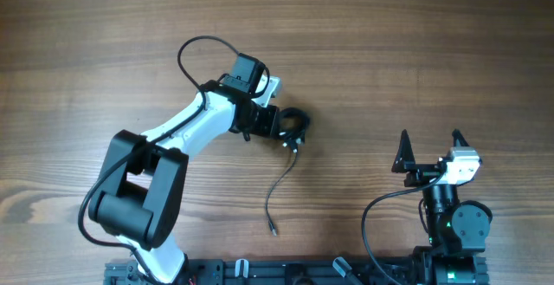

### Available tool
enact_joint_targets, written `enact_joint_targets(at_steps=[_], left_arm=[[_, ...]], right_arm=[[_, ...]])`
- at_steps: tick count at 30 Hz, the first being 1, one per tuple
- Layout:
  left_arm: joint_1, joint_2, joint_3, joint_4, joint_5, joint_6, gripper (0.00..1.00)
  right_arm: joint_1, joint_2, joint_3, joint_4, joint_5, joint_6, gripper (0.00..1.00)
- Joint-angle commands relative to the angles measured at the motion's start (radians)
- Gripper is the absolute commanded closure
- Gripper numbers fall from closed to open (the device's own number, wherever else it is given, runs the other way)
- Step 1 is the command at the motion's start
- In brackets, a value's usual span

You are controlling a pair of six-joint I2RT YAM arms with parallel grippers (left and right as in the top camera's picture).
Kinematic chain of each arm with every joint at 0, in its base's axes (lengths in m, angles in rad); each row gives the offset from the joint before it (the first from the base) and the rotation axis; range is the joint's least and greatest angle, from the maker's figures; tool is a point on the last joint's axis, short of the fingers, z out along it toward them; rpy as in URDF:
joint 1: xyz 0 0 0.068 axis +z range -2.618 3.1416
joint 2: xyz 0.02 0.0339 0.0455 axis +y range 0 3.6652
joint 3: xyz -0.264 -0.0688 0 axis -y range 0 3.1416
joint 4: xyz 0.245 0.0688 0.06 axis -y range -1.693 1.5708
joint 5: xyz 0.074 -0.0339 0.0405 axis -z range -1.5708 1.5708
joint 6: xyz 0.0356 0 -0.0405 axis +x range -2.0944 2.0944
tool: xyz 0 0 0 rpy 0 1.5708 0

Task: Untangle cables
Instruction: 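Lift the cable coil with the left gripper and shift it right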

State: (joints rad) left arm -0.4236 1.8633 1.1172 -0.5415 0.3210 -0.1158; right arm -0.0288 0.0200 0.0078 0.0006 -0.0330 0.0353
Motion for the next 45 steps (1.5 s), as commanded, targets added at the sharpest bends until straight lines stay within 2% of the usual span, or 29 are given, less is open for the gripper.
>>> enact_joint_targets(at_steps=[1, 5, 8, 11, 12, 14, 15, 16, 17, 18, 19, 20, 23, 26, 28, 33, 41, 42, 45], left_arm=[[0.005, 0.001, -0.003, 0.024, -0.040, -0.153, 0.96], [0.026, -0.019, 0.002, 0.012, -0.166, -0.366, 0.96], [0.043, -0.040, 0.002, -0.013, -0.166, -0.520, 0.96], [0.066, -0.068, 0.002, -0.023, -0.165, -0.618, 0.96], [0.072, -0.077, 0.002, -0.019, -0.162, -0.640, 0.94], [0.077, -0.093, 0.002, 0.013, -0.101, -0.646, 0.76], [0.077, -0.097, 0.002, 0.039, -0.035, -0.607, 0.67], [0.074, -0.098, 0.002, 0.088, 0.074, -0.480, 0.56], [0.069, -0.098, 0.002, 0.125, 0.148, -0.356, 0.39], [0.062, -0.098, 0.002, 0.151, 0.180, -0.234, 0.27], [0.048, -0.098, 0.002, 0.174, 0.155, -0.088, 0.19], [0.029, -0.097, 0.001, 0.189, 0.072, 0.072, 0.18], [-0.007, -0.082, 0.001, 0.214, -0.091, 0.388, 0.16], [-0.030, -0.056, 0.001, 0.229, -0.111, 0.612, 0.16], [-0.042, -0.031, 0.001, 0.247, -0.109, 0.660, 0.20], [-0.052, 0.037, 0.001, 0.280, -0.110, 0.662, 0.34], [-0.057, 0.134, 0.001, 0.261, -0.102, 0.630, 0.34], [-0.057, 0.136, 0.001, 0.257, -0.102, 0.624, 0.39], [-0.060, 0.136, 0.001, 0.245, -0.102, 0.623, 0.73]], right_arm=[[0.005, -0.013, -0.003, 0.003, -0.002, -0.009, 0.00], [0.005, -0.013, -0.003, 0.002, -0.002, -0.009, 0.00], [0.005, -0.013, -0.003, 0.003, -0.002, -0.009, 0.00], [0.005, -0.013, -0.003, 0.003, -0.002, -0.009, 0.00], [0.005, -0.013, -0.003, 0.003, -0.002, -0.009, 0.00], [0.005, -0.013, -0.003, 0.003, -0.002, -0.010, 0.00], [0.005, -0.013, -0.003, 0.003, -0.002, -0.009, 0.00], [0.005, -0.013, -0.003, 0.003, -0.002, -0.009, 0.00], [0.005, -0.013, -0.003, 0.003, -0.002, -0.009, 0.00], [0.005, -0.013, -0.003, 0.003, -0.002, -0.009, 0.00], [0.005, -0.013, -0.003, 0.003, -0.002, -0.010, 0.00], [0.005, -0.013, -0.003, 0.003, -0.002, -0.009, 0.00], [0.005, -0.013, -0.003, 0.003, -0.002, -0.009, 0.00], [0.005, -0.013, -0.003, 0.003, -0.002, -0.009, 0.00], [0.005, -0.013, -0.003, 0.003, -0.002, -0.009, 0.00], [0.005, -0.013, -0.003, 0.003, -0.002, -0.009, 0.00], [0.005, -0.013, -0.003, 0.003, -0.002, -0.009, 0.00], [0.005, -0.013, -0.003, 0.003, -0.002, -0.009, 0.00], [0.005, -0.013, -0.003, 0.003, -0.002, -0.009, 0.00]])
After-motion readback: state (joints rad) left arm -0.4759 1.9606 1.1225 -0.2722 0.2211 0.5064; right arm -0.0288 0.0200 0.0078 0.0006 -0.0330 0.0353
